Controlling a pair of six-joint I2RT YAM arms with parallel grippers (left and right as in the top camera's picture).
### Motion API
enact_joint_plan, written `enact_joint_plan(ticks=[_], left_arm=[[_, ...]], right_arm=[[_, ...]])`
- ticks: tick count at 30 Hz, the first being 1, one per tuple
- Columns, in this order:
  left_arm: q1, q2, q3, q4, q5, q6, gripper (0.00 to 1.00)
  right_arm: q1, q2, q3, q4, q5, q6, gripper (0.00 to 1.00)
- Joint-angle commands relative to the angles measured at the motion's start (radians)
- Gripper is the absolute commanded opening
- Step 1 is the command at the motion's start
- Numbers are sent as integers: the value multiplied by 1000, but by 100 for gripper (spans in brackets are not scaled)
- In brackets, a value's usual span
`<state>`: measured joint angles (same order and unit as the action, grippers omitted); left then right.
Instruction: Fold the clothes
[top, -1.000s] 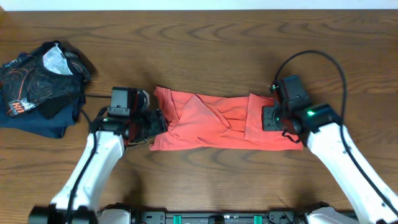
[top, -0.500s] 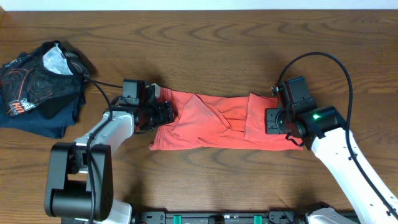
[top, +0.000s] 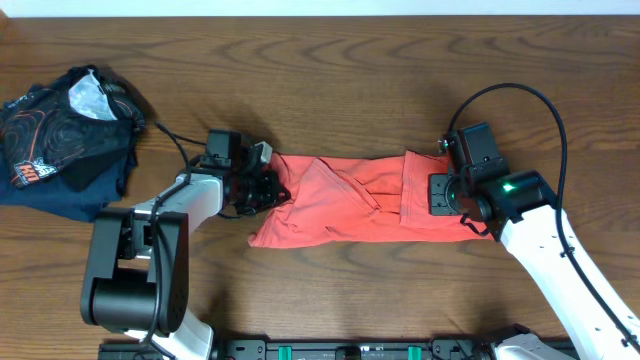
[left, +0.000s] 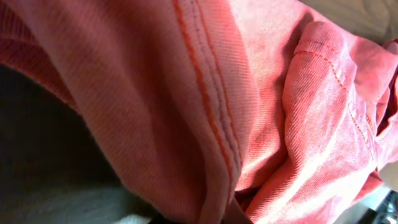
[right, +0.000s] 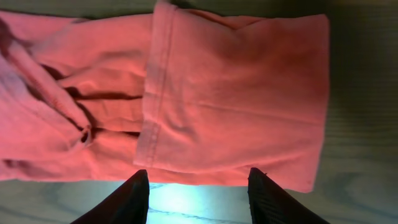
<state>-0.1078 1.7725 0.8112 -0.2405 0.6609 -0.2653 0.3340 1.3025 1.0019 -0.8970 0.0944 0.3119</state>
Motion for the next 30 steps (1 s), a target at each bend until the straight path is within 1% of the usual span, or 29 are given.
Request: enact_joint_plan(ticks=[1,6,9,12,15,16,19,22,26,30], left_arm=[[42,11,-7,-81,-100,3,6],[151,-62,87,-233,-314,4,6],[219,-94,169,-312,-408,3,6],[273,-105,264,-379,-419,3,6],[279,-105,349,-462,-409,-8,6],[268,-105,377,-496,-380,-9,6],[198,-106,420,-560,-262,-9,6],[80,-107,421,-567,-169,-27,6],[-116,-106,421,-534,-167,-119,6],[-313,-106,421,-424,-182,-204,6]], right_arm=[[-25,1,0,-2,56,25,50],[-87,1,0,-10,56,25,50],[-127,1,0,-25,56,24,49],[-166,1,0,-40,56,24,49],[-199,1,0,-53,56,19,49],[-207,1,0,-56,56,12,50],[-227,2,0,-61,56,-3,50],[-234,1,0,-62,56,-3,49],[-236,1,0,-63,55,-3,49],[-236,1,0,-67,55,-3,49]])
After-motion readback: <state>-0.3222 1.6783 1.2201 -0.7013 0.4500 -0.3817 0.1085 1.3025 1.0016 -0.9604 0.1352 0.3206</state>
